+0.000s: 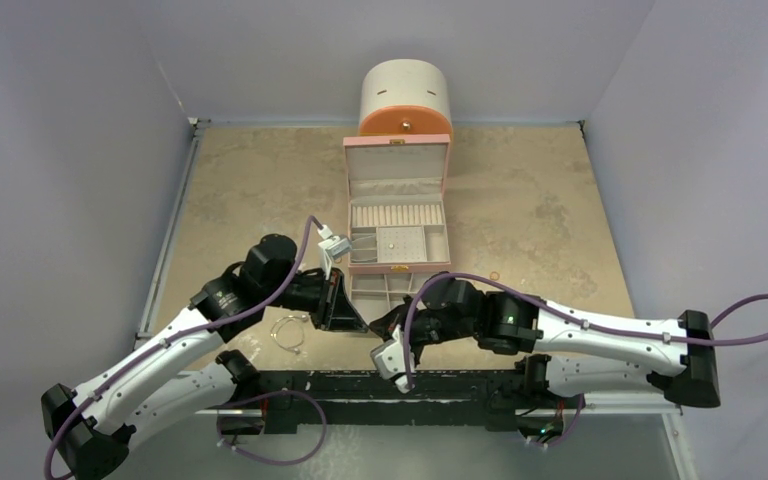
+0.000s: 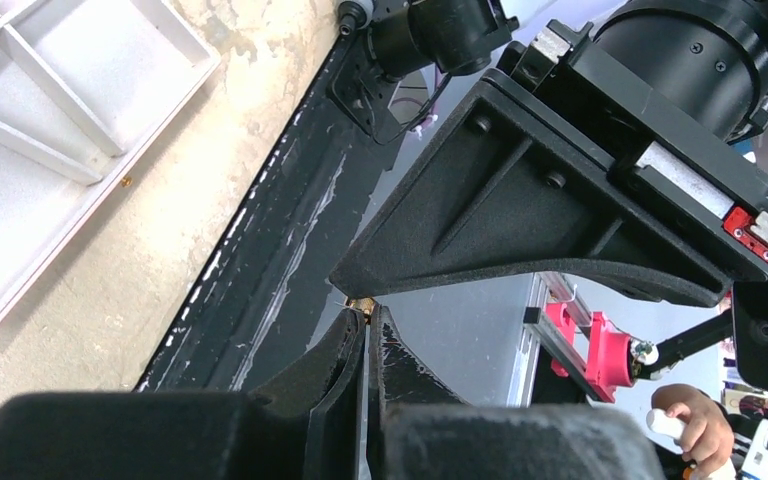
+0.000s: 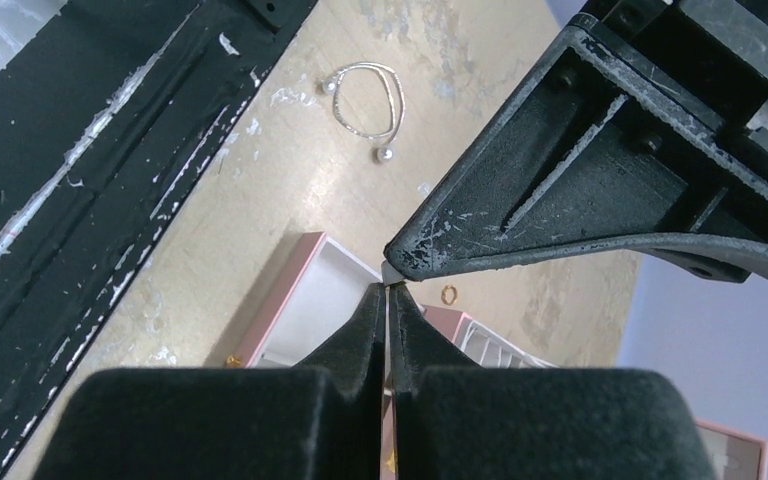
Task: Organize the mixed jewelry
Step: Pick up the jewelry from the center of the board.
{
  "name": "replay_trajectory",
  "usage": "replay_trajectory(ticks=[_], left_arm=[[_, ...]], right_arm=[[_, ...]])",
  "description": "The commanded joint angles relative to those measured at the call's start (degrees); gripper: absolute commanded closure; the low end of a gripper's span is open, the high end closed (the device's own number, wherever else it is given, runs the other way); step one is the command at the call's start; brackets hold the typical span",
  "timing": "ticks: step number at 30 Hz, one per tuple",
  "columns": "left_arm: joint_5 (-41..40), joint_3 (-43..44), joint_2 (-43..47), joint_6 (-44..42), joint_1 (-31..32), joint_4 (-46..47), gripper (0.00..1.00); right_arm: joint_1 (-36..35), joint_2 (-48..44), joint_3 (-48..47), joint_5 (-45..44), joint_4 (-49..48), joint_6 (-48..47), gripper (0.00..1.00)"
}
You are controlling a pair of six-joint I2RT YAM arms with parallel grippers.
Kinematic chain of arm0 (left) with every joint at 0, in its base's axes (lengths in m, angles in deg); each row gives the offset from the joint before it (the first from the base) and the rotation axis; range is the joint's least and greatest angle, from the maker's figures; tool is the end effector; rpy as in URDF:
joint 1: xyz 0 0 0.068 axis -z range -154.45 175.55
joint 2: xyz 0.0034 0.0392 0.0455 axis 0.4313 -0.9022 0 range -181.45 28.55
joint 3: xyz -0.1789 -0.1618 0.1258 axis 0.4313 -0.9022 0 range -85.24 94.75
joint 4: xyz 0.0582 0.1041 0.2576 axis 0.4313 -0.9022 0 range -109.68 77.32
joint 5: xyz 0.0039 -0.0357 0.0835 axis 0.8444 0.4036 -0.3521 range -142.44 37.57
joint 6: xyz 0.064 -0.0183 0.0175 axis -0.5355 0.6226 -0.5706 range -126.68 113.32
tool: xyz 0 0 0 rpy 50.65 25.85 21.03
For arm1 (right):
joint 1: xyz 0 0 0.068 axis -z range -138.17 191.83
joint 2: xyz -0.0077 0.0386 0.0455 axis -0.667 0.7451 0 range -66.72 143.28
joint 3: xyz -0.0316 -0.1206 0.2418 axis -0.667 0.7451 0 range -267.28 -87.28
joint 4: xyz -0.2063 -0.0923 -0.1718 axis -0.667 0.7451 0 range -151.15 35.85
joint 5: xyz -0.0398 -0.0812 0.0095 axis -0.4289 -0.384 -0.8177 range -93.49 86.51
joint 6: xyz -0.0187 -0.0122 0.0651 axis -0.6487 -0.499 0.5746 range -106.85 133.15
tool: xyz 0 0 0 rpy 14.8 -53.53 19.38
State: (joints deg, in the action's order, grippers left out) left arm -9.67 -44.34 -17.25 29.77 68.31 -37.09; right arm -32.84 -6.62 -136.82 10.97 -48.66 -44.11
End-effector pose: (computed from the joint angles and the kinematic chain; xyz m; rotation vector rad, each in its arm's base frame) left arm 0.1282 -0.1700 0.2829 0.6512 2.2608 -1.5479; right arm 0.0611 0.2754 0.3014 -1.8757 0.6547 0.4464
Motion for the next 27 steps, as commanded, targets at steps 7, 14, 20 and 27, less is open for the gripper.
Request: replay_trajectory(ticks=[7,14,20,27], left_arm=[[-0.72,0.84,1.06,1.0,0.0,5.16,1.0],[-1.3,0.55,1.33,2.86,0.01,7.95,1.0],[-2.43,0.4,1.07,3.44,-0.03,9.2,1.0],[-4.18,0.71,1.15,3.77,0.02,10.89,1.0]], right_arm=[[-0.21,-3.96,1.78,0.84,-7.76,4.26,1.0],[-0.21,-4.29,4.08,2.63,-12.16,7.77,0.97],[-0.16,-4.46,5.95,3.79,-16.53,11.23,0.92],[-0.21,-5.14,7.66,3.97,-20.09,14.78,0.88]])
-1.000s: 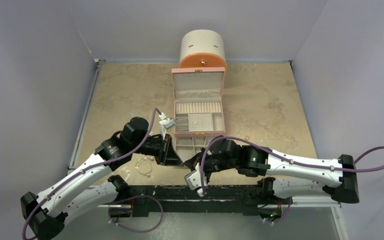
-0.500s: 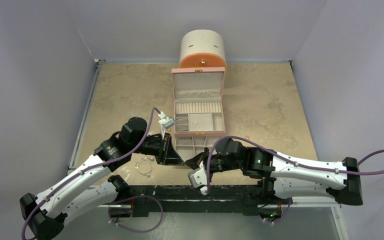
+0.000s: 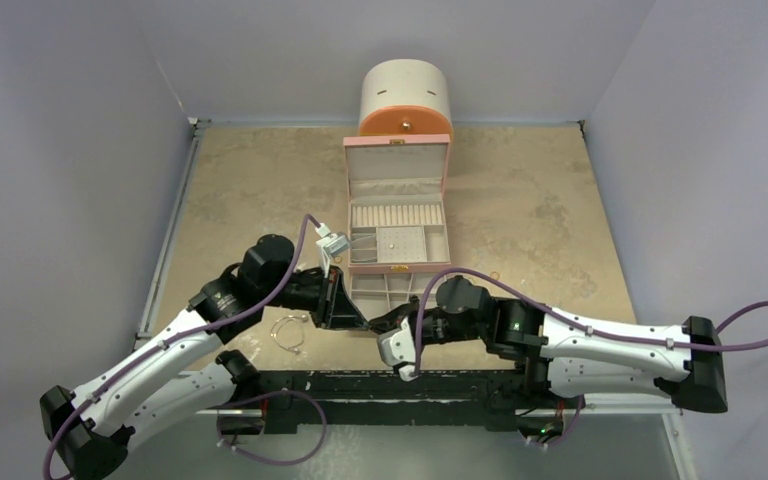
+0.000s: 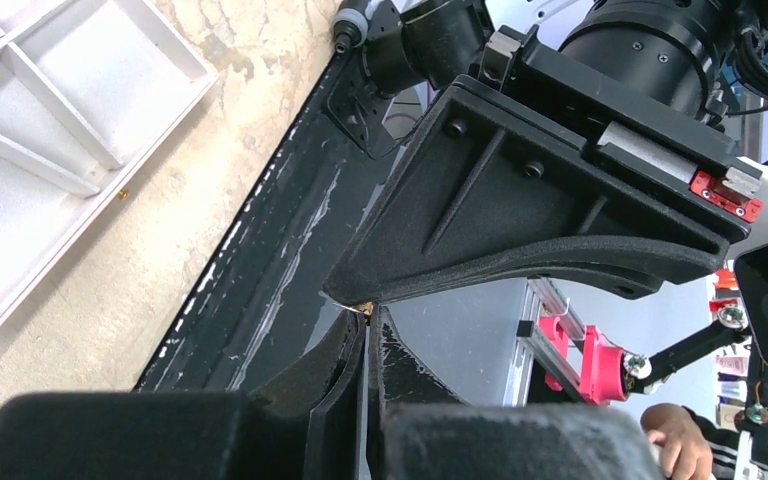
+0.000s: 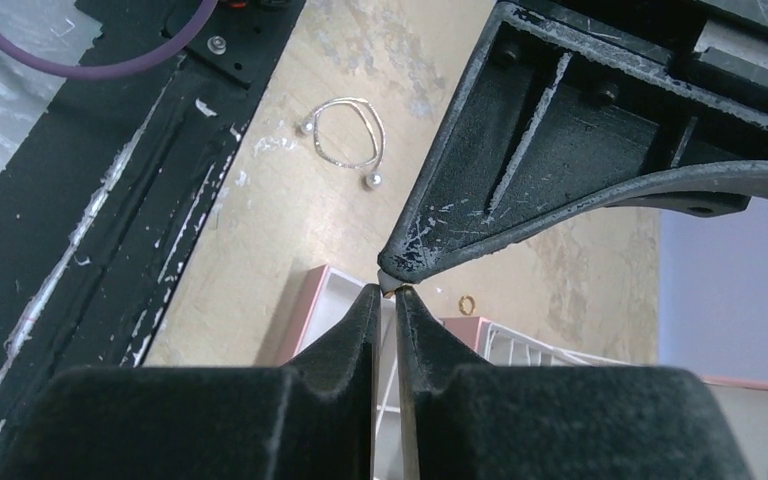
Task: Organize the mixed jewelry
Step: Pick up the jewelry from the center of the board.
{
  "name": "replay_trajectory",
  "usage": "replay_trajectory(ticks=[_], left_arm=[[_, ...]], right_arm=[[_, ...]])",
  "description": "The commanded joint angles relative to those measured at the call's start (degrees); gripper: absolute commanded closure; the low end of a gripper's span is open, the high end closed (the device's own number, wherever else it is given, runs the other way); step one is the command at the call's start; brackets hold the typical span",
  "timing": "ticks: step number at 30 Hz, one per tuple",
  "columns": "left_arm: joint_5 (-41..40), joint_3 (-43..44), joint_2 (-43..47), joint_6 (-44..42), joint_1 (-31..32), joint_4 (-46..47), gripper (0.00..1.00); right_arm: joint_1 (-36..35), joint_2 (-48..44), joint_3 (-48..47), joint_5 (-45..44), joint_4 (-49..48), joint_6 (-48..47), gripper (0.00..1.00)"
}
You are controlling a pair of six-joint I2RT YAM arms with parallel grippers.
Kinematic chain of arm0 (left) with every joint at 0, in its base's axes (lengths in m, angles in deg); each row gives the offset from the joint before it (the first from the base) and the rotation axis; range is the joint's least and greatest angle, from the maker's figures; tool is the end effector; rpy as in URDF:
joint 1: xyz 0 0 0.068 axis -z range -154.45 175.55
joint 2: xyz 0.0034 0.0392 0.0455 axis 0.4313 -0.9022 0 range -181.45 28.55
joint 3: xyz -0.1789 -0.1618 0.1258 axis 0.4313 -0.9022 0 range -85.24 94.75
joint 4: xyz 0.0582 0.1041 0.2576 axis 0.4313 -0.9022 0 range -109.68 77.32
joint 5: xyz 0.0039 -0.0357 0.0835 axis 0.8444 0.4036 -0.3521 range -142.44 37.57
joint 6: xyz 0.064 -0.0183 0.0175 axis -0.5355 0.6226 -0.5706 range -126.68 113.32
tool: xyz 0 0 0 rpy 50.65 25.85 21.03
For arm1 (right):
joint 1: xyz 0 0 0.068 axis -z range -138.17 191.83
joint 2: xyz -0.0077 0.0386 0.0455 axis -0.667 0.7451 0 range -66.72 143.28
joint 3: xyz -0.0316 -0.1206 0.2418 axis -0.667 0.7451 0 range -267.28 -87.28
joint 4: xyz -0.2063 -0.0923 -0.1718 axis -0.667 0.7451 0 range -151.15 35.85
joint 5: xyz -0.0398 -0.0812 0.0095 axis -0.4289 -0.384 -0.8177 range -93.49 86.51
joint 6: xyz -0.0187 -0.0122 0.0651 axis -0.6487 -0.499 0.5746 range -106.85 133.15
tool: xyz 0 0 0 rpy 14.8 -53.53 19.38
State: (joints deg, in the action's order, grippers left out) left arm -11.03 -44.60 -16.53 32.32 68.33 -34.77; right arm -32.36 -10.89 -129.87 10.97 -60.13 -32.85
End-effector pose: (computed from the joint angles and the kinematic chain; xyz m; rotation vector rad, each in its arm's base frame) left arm 0.1294 -0.1698 0.2873 0.6010 2.2352 -1.5566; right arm 0.0606 0.2651 0.2967 -1.6864 0.7604 0.5752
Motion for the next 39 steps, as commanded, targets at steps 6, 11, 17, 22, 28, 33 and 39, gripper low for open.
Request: replay_trajectory(ticks=[6,11,17,22,28,33,39], left_arm=[[-4.3,1.32,0.11,0.87,0.02,9.34,1.0],[-6.52,1.62,0.23,0.45,-0.04,9.28,1.0],[-9.1,1.71,0.88,0.91,0.02,10.55,1.0],[-10.34,1.66,1.04,1.5,-0.01,11.67,1.0],[-11.52,1.69,0.88,1.86,0.0,12.32,1.0],[-12.27,1.66,0.7,2.83,0.01,13.46,1.0],[-13.57,1.85,1.02,3.89,-0.07,14.55,1.0]], right_arm=[[-0.68,-1.63,2.88,4.13,-12.3,6.49,0.87],[-0.69,-2.77,5.55,4.98,-17.14,9.32,0.87],[-0.69,-2.51,7.98,5.95,-23.4,13.11,0.85],[-0.71,-1.74,8.89,6.09,-26.78,16.2,0.84],[-0.68,-1.19,10.34,6.88,-30.97,18.55,0.82],[-0.69,-0.03,11.12,6.69,-34.56,20.56,0.81],[-0.69,1.45,11.7,5.92,-38.32,22.42,0.81]])
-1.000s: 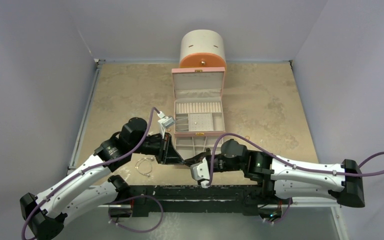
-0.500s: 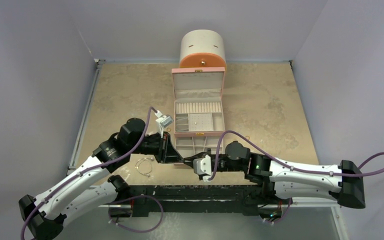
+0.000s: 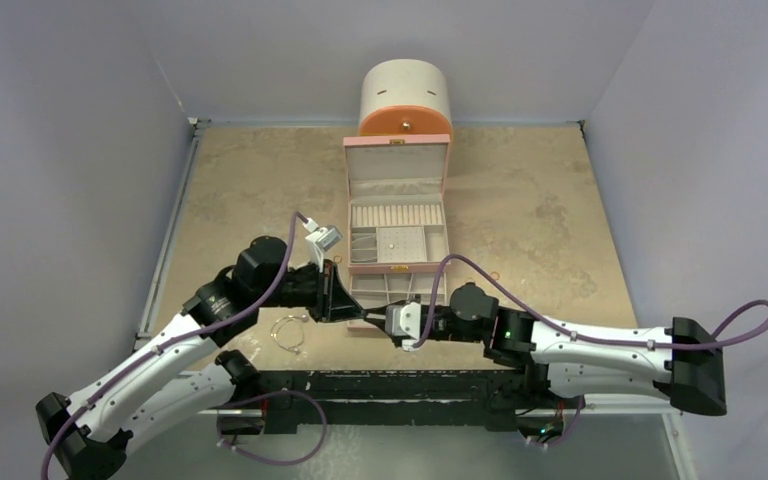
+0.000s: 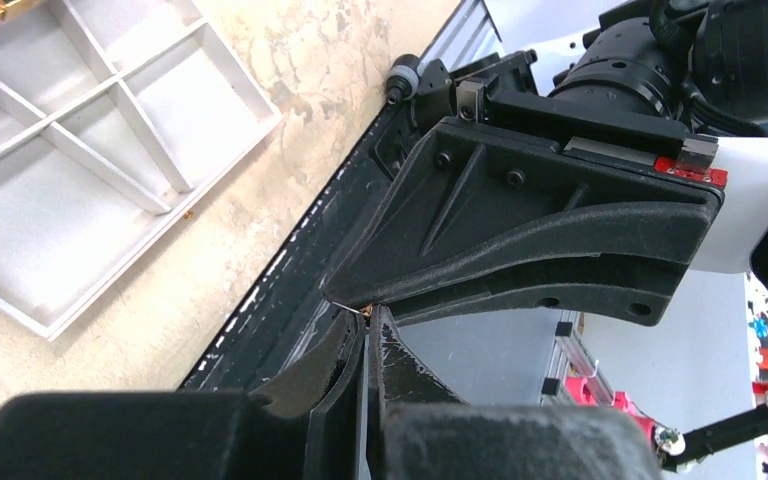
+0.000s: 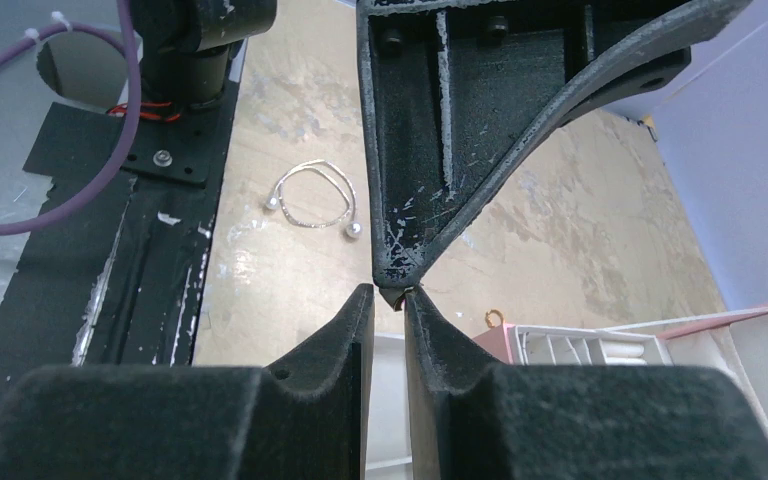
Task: Organize the mixed jewelry
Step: Pick up the jewelry from the center of the board.
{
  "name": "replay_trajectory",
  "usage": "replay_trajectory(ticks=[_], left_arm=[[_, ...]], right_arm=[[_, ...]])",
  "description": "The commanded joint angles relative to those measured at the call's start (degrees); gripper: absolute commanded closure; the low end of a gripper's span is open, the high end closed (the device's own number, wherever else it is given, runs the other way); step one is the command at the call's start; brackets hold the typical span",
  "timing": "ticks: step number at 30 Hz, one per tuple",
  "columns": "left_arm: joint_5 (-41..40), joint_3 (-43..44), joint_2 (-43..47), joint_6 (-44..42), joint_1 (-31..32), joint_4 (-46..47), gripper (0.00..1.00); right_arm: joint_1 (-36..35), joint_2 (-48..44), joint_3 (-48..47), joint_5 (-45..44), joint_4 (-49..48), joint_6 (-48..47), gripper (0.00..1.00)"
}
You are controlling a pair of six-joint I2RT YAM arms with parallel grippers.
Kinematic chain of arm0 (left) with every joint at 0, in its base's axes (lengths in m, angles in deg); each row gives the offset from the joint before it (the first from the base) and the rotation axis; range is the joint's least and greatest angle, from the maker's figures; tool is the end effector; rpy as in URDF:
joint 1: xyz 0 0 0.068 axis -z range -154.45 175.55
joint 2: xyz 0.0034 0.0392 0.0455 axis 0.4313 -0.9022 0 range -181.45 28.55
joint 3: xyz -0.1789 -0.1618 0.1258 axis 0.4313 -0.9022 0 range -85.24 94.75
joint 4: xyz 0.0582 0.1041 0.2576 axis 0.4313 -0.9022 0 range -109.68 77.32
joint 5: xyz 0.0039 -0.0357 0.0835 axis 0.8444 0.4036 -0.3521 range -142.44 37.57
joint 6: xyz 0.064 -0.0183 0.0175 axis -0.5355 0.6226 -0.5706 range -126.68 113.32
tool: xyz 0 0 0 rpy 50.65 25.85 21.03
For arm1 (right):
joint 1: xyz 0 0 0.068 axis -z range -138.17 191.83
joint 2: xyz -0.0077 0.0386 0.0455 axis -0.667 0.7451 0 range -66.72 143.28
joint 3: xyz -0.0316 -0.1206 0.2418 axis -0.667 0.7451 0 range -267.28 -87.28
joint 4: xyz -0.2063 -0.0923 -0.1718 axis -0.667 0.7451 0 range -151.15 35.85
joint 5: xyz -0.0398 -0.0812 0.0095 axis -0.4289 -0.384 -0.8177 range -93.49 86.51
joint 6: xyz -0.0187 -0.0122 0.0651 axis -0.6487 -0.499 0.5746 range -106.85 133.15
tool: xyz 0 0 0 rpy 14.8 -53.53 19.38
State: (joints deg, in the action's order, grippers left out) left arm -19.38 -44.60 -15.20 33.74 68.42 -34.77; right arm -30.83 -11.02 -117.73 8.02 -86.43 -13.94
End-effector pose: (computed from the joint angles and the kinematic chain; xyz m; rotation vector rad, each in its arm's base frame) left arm 0.1337 -0.1656 0.2896 0.4684 2.2239 -1.4374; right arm 0.0696 0.2600 0.2706 -1.3411 0.9171 0.7766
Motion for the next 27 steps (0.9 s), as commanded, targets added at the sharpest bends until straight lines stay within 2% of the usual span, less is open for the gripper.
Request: replay_trajectory(ticks=[1,7,13,24,27], left_arm=[[-5.42,1.88,-0.29,2.74,-0.09,14.76,1.0],[-6.38,1.58,0.05,3.9,-0.15,15.83,1.0],[-6.29,1.37,0.07,4.32,-0.09,16.38,1.0],[-7.02,2.63,0.79,1.28,-0.09,12.71,1.0],[-8.57,3.89,1.22,-0.15,-0.14,10.3,0.93]], right_arm=[[-2.22,1.79,-0.25,8.55,-12.55,3.75,0.81],[-2.22,2.85,0.13,7.01,-15.56,5.26,0.84],[-2.2,3.38,0.14,7.04,-16.26,5.5,1.0],[-2.22,1.95,0.62,7.39,-14.03,5.34,1.0],[-2.17,1.21,0.79,7.21,-13.05,5.23,1.0]])
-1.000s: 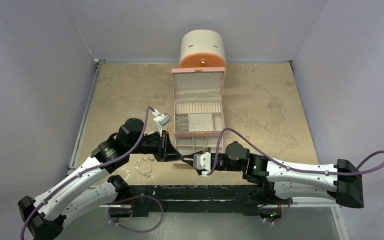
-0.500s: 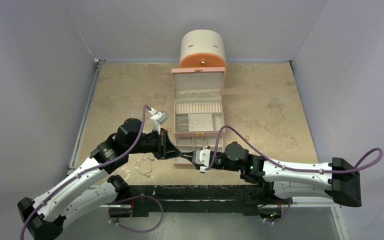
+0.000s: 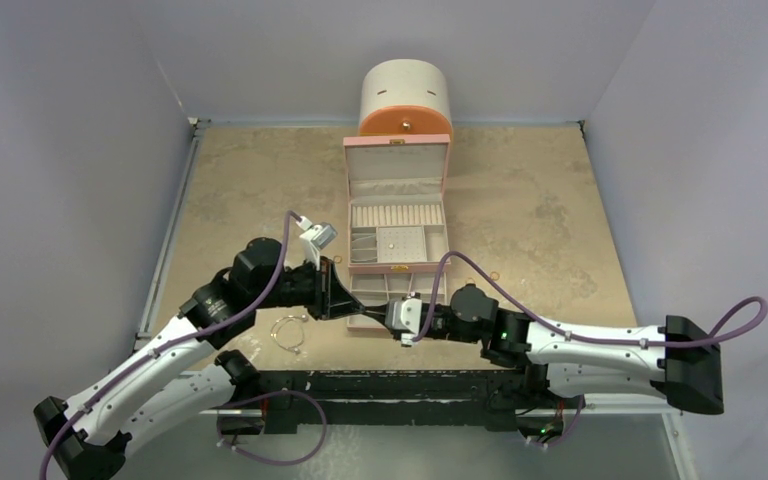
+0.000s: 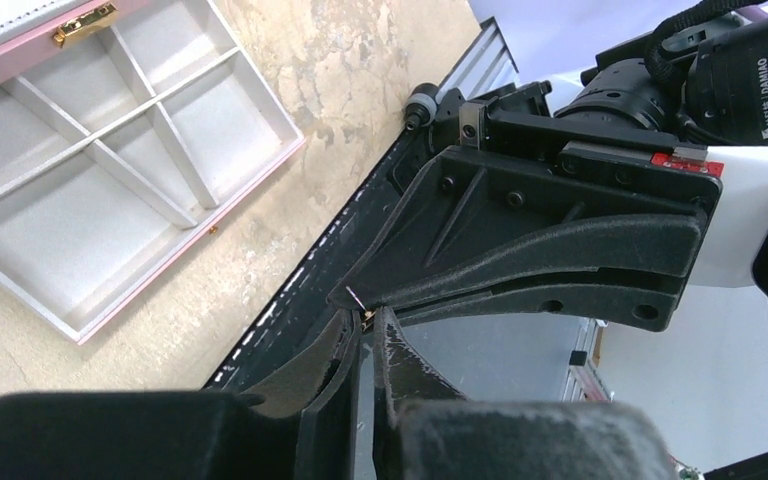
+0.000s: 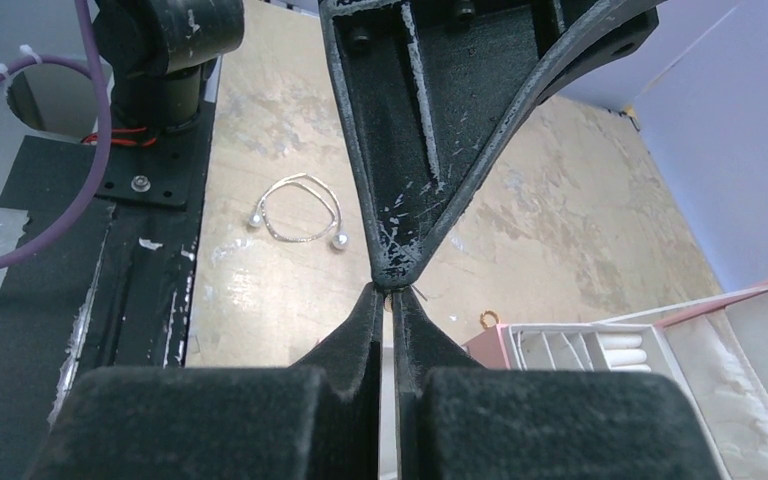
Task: Organize the mixed jewelry
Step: Pick up the jewelry from the center of the board, then place the jewelry in the jewelry box.
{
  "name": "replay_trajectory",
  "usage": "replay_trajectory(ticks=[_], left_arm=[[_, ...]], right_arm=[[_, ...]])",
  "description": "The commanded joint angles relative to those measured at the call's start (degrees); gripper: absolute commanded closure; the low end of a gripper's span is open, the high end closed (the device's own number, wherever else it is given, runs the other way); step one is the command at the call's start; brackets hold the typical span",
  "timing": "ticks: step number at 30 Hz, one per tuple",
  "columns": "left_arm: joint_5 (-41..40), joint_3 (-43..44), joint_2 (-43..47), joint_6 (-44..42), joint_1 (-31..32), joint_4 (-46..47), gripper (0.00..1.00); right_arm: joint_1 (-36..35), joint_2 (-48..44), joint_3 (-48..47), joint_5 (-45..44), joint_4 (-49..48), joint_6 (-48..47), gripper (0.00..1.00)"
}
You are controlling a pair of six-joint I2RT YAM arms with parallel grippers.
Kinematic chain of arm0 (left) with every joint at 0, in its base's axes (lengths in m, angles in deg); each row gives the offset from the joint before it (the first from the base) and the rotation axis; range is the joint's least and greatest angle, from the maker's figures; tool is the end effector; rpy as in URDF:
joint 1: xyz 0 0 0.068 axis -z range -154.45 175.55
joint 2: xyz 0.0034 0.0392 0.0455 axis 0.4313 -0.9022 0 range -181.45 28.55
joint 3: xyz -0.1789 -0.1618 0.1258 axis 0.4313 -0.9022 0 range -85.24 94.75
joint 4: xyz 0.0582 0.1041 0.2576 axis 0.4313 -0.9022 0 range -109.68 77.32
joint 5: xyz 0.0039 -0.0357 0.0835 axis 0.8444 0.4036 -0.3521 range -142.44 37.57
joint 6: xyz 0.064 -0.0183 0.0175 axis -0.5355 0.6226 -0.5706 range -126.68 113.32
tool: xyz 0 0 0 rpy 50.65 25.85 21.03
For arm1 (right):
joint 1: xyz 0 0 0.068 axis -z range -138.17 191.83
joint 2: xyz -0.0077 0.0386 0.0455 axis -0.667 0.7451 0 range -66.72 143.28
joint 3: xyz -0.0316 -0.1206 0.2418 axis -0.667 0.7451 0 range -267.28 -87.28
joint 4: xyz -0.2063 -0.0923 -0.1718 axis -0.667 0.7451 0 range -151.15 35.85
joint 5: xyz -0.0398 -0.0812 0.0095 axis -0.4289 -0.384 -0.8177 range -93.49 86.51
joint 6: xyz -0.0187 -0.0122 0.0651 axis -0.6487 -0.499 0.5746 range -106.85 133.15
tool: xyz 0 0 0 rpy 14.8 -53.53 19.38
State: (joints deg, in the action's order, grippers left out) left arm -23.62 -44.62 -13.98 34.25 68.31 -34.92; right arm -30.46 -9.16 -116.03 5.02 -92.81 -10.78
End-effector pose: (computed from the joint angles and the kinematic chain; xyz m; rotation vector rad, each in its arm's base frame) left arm 0.1350 -0.1614 0.2923 0.4030 2.2039 -1.3779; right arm 0.0749 0.2618 0.2651 -1.2500 0.9564 0.7821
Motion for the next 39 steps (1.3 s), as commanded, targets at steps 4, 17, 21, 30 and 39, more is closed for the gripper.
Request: replay_trajectory(ticks=[4,17,21,30,39], left_arm=[[-5.07,4.46,0.42,-1.11,0.0,9.92,0.8],[-6.23,5.6,0.77,-2.39,0.04,7.82,0.71],[-5.67,6.44,0.85,-3.83,0.02,5.07,0.7],[2.98,7.14,0.43,-6.69,-0.03,-1.87,0.69],[6.17,7.35,1.6,-8.76,0.01,-3.16,0.68]], right_arm=[[-2.59,-1.24,-0.7,10.28,-5.95,2.12,1.0],[-2.59,-2.29,-0.45,10.47,-4.45,2.28,1.0],[-2.59,-3.92,-0.4,11.79,-1.31,-0.36,1.0],[-2.59,-10.88,-0.86,20.39,15.82,-25.21,1.0],[-2.59,-12.4,-9.24,19.94,35.25,-32.56,1.0]])
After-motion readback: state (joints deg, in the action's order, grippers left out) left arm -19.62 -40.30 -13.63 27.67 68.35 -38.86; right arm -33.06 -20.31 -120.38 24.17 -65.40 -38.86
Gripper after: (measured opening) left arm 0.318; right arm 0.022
